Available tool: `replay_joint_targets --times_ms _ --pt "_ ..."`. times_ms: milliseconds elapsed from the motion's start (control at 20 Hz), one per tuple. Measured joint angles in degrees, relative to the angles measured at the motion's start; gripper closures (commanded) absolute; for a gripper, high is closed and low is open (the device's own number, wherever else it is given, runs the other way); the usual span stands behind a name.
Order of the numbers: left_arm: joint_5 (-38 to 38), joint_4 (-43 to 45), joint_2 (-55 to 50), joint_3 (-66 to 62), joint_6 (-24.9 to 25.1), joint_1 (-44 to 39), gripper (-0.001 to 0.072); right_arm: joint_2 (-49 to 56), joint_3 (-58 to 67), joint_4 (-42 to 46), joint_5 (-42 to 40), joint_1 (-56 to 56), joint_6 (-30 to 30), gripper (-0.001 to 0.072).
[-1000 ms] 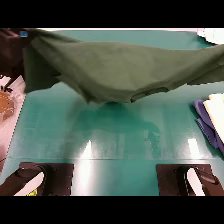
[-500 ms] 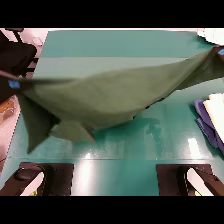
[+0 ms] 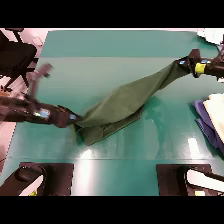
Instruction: Fold the shirts.
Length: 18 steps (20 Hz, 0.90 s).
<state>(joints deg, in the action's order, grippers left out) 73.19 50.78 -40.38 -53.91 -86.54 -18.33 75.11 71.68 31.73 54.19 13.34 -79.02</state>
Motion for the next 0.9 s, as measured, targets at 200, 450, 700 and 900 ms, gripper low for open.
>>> replay_joint_targets --times_ms 200,450,700,900 --pt "-12.1 0.0 -0.8 6.3 -0.3 -6.4 0.0687 9.1 7.0 0.0 1.0 -0.4 0.4 0.0355" --pt "-19.7 3.0 -1.5 8.4 -0.5 -8.7 0.0686 17.6 14.3 0.0 4.5 0.3 0.7 0.0222" --pt "-23.6 7.4 -1.6 8.8 -0.5 -9.1 0.0685 19.6 18.9 0.3 12.1 3.4 0.6 0.0225" --pt "-27.5 10.4 -1.6 8.9 -0.2 -9.2 0.0685 12.5 16.2 8.8 17.9 4.7 -3.1 0.0226"
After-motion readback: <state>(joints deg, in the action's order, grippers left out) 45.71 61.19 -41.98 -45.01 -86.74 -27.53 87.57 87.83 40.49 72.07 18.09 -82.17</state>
